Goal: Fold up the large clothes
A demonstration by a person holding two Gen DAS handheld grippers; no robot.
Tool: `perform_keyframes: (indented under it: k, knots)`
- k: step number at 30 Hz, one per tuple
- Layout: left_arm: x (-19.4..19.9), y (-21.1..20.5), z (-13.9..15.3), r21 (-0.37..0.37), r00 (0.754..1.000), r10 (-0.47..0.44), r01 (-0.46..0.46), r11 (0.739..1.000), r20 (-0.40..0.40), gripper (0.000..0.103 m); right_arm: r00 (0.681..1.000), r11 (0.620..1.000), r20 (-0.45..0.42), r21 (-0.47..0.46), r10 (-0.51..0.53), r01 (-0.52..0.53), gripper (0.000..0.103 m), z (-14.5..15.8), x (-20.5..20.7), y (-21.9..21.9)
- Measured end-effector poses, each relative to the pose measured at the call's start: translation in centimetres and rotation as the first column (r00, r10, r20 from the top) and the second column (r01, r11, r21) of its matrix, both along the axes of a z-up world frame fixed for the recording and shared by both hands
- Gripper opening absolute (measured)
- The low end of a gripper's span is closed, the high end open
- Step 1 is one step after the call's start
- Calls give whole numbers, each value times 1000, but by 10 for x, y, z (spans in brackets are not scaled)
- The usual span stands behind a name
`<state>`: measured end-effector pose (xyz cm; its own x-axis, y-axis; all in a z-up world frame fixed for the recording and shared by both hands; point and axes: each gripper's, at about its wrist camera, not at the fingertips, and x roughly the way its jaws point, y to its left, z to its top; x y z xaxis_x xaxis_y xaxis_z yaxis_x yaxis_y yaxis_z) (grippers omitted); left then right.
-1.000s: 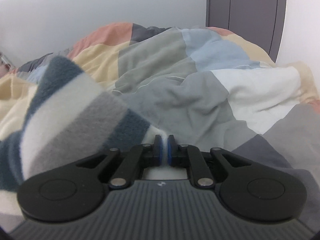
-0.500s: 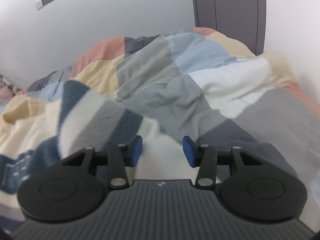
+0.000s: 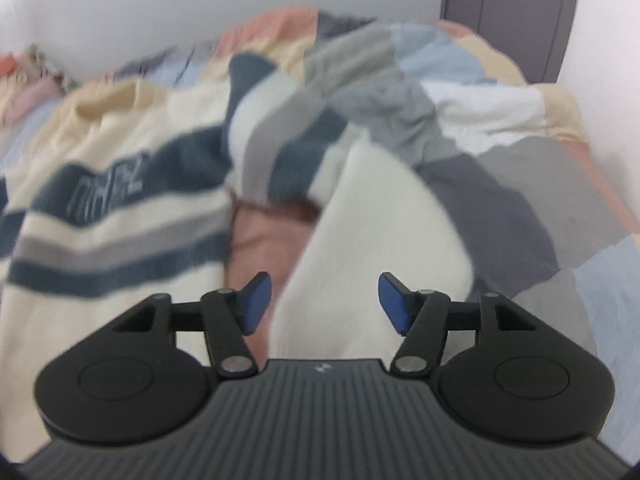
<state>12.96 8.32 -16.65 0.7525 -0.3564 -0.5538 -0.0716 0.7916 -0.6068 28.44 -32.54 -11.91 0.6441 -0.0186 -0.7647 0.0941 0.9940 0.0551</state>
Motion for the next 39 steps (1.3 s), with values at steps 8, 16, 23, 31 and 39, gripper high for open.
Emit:
perform_keyframes:
  k: [8,16,23,31,39]
  knots:
    - [-11,2,-7,-43,999,-13,11,999,-46,65,981,983,-136,-97,141,-155,61,-28,1,32]
    - [-13,-6,-9,-22,998,-32,31,999,-49,65,974,963,-181,-206,134,-171,24,-33,-1,36]
    - [-7,-10,-14,-57,993,-72,67,996,-88,66,997,986,-71,-162,41,-52,15,1,-1,-10]
    - [0,-17,-20,-15,990,-86,85,996,-108,66,970,943,147,-244,-193,225,15,47,36,-118]
    - [11,-18,-18,-16,991,-67,66,998,-116,66,900,926,284,-88,-330,367,14,84,73,-207]
